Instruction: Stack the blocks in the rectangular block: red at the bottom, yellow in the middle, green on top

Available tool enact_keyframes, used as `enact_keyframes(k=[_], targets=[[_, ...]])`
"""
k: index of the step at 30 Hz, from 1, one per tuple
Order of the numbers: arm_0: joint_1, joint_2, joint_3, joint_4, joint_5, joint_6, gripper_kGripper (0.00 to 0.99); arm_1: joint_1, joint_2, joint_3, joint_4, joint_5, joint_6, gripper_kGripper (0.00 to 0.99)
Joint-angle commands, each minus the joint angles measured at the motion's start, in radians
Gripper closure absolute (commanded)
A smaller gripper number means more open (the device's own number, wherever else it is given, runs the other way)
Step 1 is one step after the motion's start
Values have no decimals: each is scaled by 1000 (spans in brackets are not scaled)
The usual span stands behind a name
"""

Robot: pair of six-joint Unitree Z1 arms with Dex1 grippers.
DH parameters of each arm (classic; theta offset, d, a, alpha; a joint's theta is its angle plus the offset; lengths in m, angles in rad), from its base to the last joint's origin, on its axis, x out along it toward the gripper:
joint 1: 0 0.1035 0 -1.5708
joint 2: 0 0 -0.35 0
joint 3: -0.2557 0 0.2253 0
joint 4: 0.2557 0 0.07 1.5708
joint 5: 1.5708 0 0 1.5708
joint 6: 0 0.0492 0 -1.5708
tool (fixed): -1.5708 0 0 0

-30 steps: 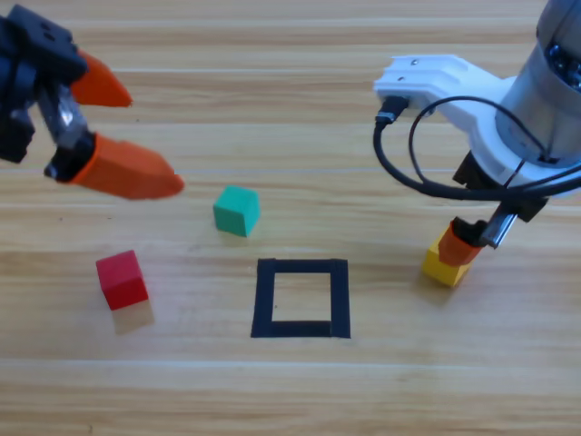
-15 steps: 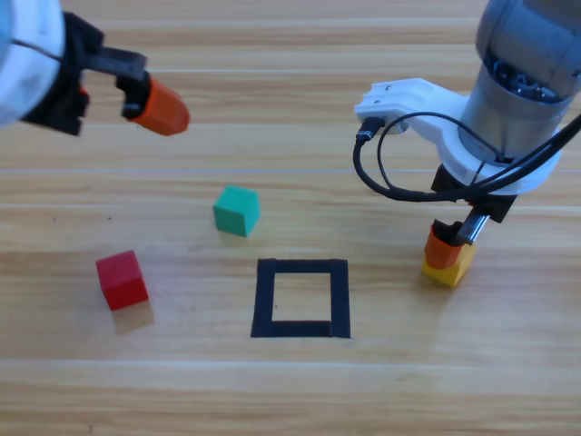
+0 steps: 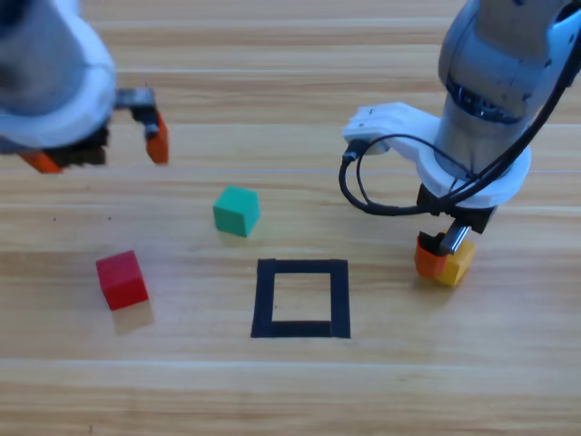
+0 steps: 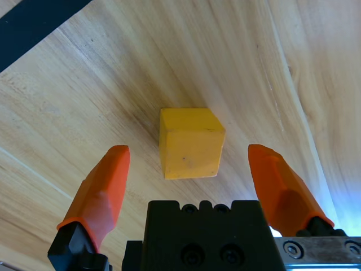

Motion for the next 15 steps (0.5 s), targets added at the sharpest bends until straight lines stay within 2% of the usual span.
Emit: enact_keyframes(k=[1, 7, 11, 15], targets=[[78, 242, -62, 80, -92, -35, 7, -48, 74, -1, 21, -22, 2, 70], [115, 296, -45, 79, -177, -55, 7, -62, 92, -1, 27, -17, 4, 119], [141, 302, -36, 75, -200, -69, 14, -65, 105, -1, 29, -16, 4, 175], [187, 306, -22, 59, -212, -84, 19, -65, 117, -7, 32, -13, 4, 180]])
